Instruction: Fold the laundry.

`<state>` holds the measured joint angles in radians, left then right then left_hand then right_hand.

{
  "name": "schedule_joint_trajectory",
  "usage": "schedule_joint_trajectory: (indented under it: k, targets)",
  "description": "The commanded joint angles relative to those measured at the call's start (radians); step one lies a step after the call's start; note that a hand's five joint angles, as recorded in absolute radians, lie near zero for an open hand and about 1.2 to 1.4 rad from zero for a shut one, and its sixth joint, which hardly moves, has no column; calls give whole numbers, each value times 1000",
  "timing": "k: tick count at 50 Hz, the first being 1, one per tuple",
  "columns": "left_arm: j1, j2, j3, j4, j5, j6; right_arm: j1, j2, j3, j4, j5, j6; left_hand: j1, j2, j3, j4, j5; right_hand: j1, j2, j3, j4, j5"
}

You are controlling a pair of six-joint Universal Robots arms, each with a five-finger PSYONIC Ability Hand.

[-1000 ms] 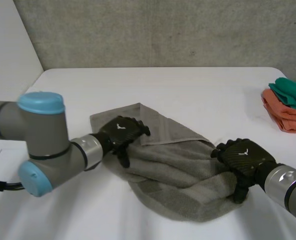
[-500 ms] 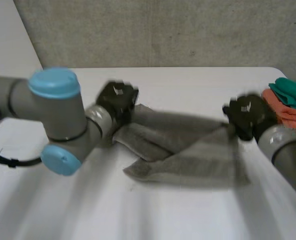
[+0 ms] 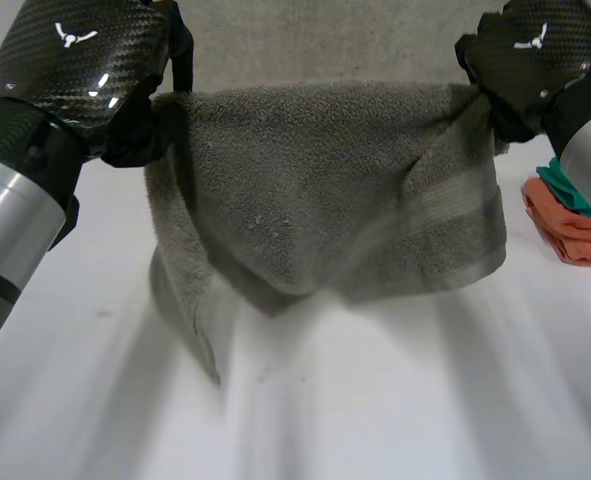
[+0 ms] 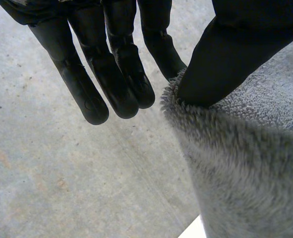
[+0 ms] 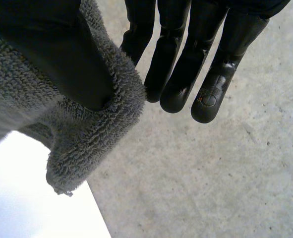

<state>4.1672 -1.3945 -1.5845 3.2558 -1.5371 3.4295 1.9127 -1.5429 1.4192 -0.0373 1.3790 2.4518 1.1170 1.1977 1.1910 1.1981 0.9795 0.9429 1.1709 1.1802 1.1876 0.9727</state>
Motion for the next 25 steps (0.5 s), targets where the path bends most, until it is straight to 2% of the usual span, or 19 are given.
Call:
schedule_joint_trajectory:
  k: [1,4,11,15,18,20,22,23,24,25]
  targets:
    - [-1,-75,-6,-4,-3,-22,-8,110,-138,73,-61,-1,279,199,205,198,242,453,225,216,209,249]
    - [-1,-150,0,-2,-1,-38,-3,254,-212,79,-61,-5,279,199,205,198,242,453,225,216,209,249]
    - [-9,-400,53,4,2,-44,11,473,-335,77,-69,-40,279,199,205,198,242,453,225,216,209,249]
    - [1,-605,164,8,-1,-38,12,648,-442,66,-51,-111,279,199,205,198,242,453,225,216,209,249]
    - [7,-679,230,16,-17,-38,12,717,-500,45,-23,-123,279,199,205,198,242,453,225,216,209,249]
    - [22,-724,283,22,-35,-39,14,763,-532,-1,37,-122,-71,-151,-145,-152,-108,453,225,216,209,249]
    - [25,-747,307,24,-40,-38,19,773,-534,-44,84,-119,-557,-638,-632,-639,-595,-127,-355,-364,-371,-331]
    - [25,-748,317,25,-38,-36,29,771,-528,-79,122,-113,-851,-931,-925,-932,-888,-638,-866,-876,-883,-843]
    - [25,-745,319,25,-38,-38,34,768,-523,-88,142,-111,-871,-952,-945,-952,-908,-768,-996,-1006,-1013,-973]
    - [24,-744,319,27,-40,-38,41,762,-517,-96,159,-108,-871,-952,-945,-952,-908,-768,-996,-1006,-1013,-973]
